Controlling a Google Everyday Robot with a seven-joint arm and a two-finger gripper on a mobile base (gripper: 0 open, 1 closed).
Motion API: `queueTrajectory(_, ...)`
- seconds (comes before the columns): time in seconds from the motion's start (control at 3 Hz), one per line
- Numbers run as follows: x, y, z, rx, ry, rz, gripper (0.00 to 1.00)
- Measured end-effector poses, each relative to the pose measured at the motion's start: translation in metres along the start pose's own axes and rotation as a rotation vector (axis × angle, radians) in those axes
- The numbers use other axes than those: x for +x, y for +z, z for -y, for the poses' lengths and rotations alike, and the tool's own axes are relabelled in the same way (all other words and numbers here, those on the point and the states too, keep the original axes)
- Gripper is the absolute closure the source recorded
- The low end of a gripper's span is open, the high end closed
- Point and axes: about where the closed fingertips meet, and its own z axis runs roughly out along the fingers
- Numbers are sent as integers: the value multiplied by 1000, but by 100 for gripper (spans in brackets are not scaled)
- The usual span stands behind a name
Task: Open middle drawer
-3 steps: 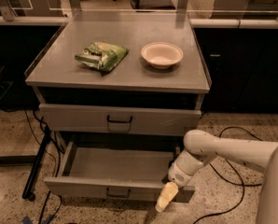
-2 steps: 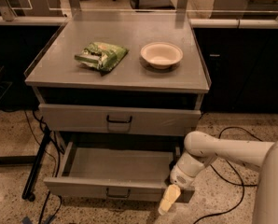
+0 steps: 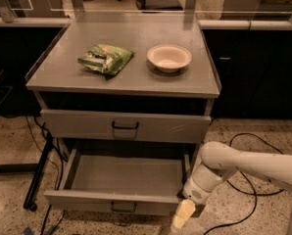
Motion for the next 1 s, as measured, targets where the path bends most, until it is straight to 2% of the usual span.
queueTrajectory(0.33,32,-13,-28,4,33,29,0)
queueTrajectory(0.67,31,-13,-27,4,33,29,0)
queueTrajectory(1.0,70,-29,-58,3,82,83,0)
